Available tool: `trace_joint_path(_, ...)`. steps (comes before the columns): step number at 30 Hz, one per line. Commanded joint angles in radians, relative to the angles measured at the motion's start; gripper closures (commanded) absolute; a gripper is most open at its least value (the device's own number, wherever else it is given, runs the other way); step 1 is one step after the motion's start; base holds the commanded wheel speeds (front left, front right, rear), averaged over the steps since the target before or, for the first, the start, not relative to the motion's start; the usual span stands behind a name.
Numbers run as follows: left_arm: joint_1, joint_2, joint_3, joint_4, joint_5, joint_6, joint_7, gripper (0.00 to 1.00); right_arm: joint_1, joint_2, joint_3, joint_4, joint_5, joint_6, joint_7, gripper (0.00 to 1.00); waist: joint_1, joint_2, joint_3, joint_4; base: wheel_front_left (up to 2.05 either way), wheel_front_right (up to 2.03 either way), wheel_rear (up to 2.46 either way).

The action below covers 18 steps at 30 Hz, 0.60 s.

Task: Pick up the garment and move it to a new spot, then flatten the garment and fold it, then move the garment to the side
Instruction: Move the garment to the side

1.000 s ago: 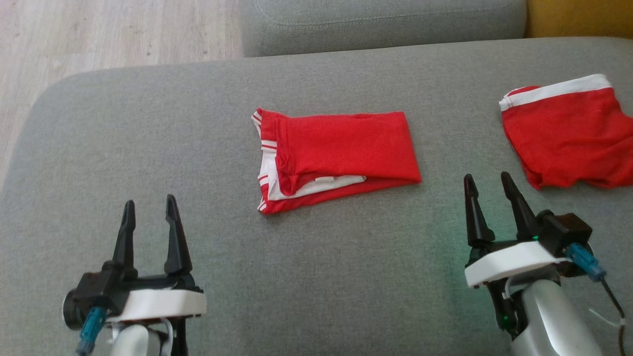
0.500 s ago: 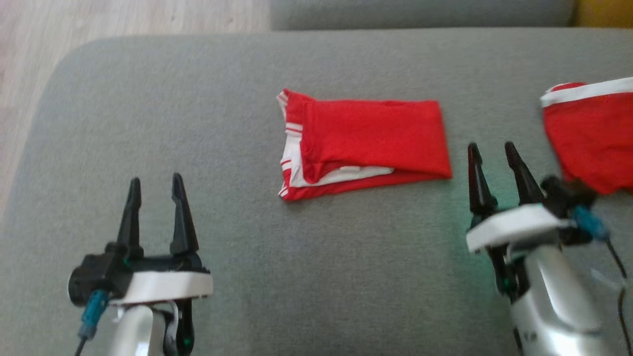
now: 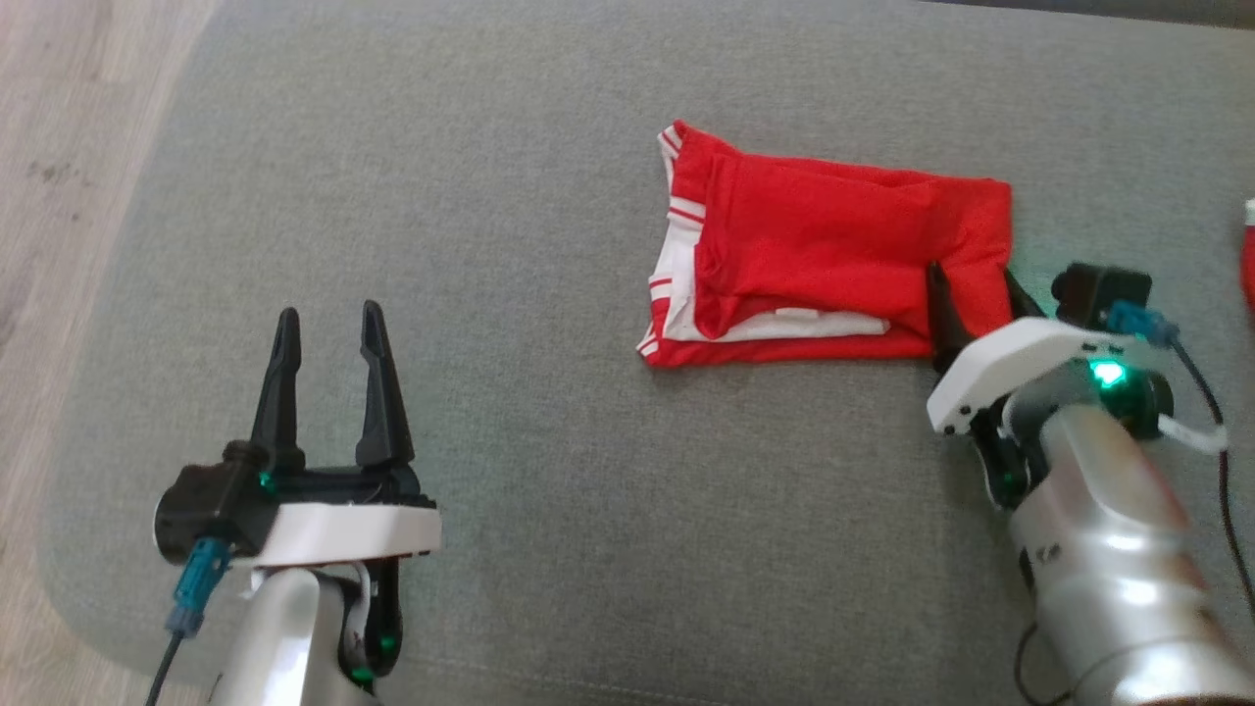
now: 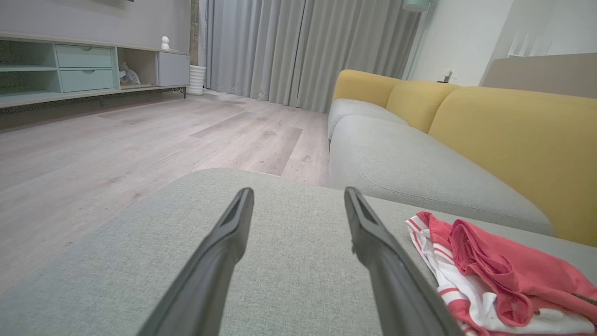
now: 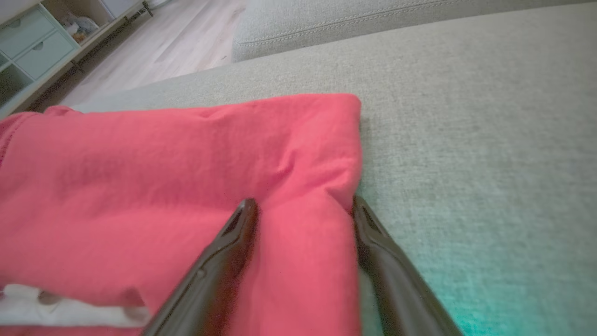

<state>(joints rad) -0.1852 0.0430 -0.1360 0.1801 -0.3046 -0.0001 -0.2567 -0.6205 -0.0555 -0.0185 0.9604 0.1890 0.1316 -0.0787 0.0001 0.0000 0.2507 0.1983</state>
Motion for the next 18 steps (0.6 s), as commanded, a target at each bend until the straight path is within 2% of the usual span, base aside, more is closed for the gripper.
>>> trace_joint_path(1, -0.039, 0.007, 0.024, -0.031, -0.004, 0.001, -0.005, 0.0, -0.025, 0.005, 0.028, 0.0, -0.016, -0.001, 0.008, 0.0, -0.0001, 0.0, 0.009, 0.008, 0.0, 0.0, 0.0)
trace_joint_path(5, -0.051, 0.007, 0.028, -0.032, -0.006, 0.003, -0.005, 0.0, -0.053, 0.005, 0.046, 0.093, -0.046, -0.001, 0.013, 0.0, -0.0001, 0.0, 0.011, 0.013, 0.0, 0.0, 0.0)
trace_joint_path(6, -0.053, 0.007, 0.029, -0.032, -0.006, 0.003, -0.005, 0.0, -0.06, 0.005, 0.05, 0.111, -0.045, -0.001, 0.011, 0.07, -0.0001, 0.0, 0.011, 0.013, 0.0, 0.0, 0.0)
trace_joint_path(7, -0.055, 0.007, 0.029, -0.032, -0.005, 0.002, -0.005, 0.0, -0.067, 0.005, 0.055, 0.126, -0.041, -0.001, 0.007, 0.65, -0.0001, 0.0, 0.01, 0.012, 0.0, 0.0, 0.0)
trace_joint_path(8, -0.056, 0.007, 0.03, -0.031, -0.004, 0.002, -0.005, 0.0, -0.073, 0.005, 0.061, 0.138, -0.037, -0.001, -0.002, 1.0, -0.0001, 0.0, 0.007, 0.01, 0.0, 0.0, 0.0)
trace_joint_path(18, -0.034, 0.007, 0.024, -0.02, 0.02, -0.007, -0.005, 0.0, -0.099, 0.005, 0.134, 0.14, -0.072, -0.001, -0.142, 1.0, -0.0001, 0.0, -0.059, -0.064, 0.0, 0.0, 0.0)
